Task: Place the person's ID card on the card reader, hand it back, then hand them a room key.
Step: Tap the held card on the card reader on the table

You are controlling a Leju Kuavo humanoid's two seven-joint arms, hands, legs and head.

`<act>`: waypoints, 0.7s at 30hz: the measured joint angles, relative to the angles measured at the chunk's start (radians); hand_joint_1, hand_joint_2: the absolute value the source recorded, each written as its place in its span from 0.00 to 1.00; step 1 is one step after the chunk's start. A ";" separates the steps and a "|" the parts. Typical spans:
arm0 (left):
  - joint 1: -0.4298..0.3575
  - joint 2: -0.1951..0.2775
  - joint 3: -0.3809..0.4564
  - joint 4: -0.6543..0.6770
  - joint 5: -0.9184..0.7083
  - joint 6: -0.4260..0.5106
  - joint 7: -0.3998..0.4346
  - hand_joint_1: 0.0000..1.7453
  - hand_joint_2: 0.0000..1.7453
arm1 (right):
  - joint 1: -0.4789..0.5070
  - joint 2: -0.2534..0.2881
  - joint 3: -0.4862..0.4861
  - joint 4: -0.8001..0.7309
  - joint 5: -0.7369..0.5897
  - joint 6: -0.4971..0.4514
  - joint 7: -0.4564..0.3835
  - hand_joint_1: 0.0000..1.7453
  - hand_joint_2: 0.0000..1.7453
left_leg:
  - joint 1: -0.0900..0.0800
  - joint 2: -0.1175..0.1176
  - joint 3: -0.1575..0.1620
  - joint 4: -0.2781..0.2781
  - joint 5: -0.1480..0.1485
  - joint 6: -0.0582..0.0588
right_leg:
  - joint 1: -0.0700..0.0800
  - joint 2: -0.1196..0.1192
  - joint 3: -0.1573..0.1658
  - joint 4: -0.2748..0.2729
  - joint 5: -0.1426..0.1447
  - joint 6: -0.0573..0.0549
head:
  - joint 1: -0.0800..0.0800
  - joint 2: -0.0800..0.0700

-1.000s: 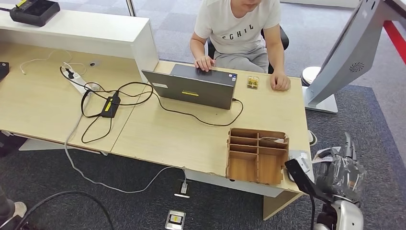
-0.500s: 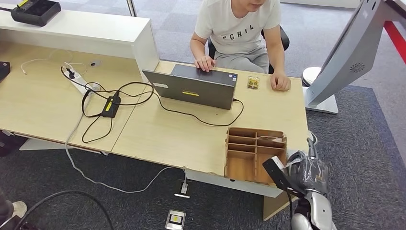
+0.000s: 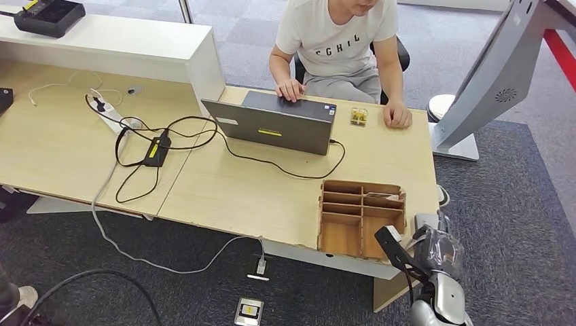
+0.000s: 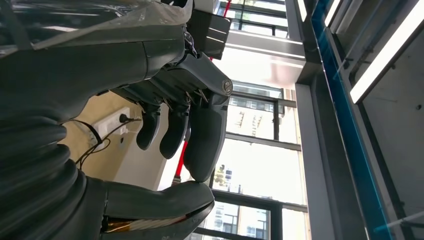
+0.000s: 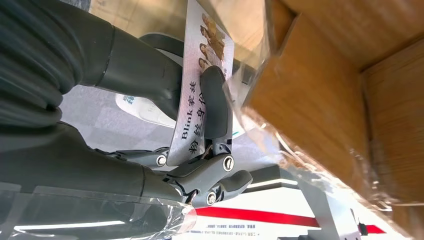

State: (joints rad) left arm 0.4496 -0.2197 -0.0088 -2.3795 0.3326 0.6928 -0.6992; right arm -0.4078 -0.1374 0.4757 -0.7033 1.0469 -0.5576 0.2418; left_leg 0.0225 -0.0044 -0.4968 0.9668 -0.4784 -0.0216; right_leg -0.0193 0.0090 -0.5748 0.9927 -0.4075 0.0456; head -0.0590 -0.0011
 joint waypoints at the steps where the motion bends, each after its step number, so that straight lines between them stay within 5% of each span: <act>1: 0.000 0.000 0.000 0.000 0.000 0.000 0.000 0.71 1.00 | -0.004 -0.001 0.000 0.006 0.001 -0.001 0.002 1.00 1.00 | 0.000 0.000 0.000 0.000 0.000 0.000 | 0.000 0.000 0.000 0.000 0.000 0.000 | 0.000 0.000; 9: 0.000 0.000 0.000 0.000 0.002 0.000 0.000 0.70 1.00 | -0.019 -0.006 -0.004 0.030 -0.079 0.001 -0.040 1.00 1.00 | 0.000 0.000 0.001 0.000 0.000 0.000 | 0.000 0.000 0.000 0.000 0.000 0.000 | 0.000 0.000; 21: -0.011 0.000 0.000 0.002 0.011 -0.006 0.000 0.71 1.00 | -0.012 0.016 -0.015 0.021 -0.296 0.044 -0.224 1.00 1.00 | 0.000 0.000 0.000 0.000 0.000 0.000 | 0.000 0.000 0.000 0.000 0.000 0.000 | 0.000 0.000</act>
State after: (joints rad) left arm 0.4386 -0.2197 -0.0088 -2.3778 0.3438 0.6870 -0.6992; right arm -0.4196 -0.1210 0.4607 -0.6824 0.7511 -0.5133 0.0181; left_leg 0.0227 -0.0042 -0.4965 0.9668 -0.4783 -0.0216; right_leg -0.0192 0.0092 -0.5746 0.9927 -0.4073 0.0454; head -0.0589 -0.0011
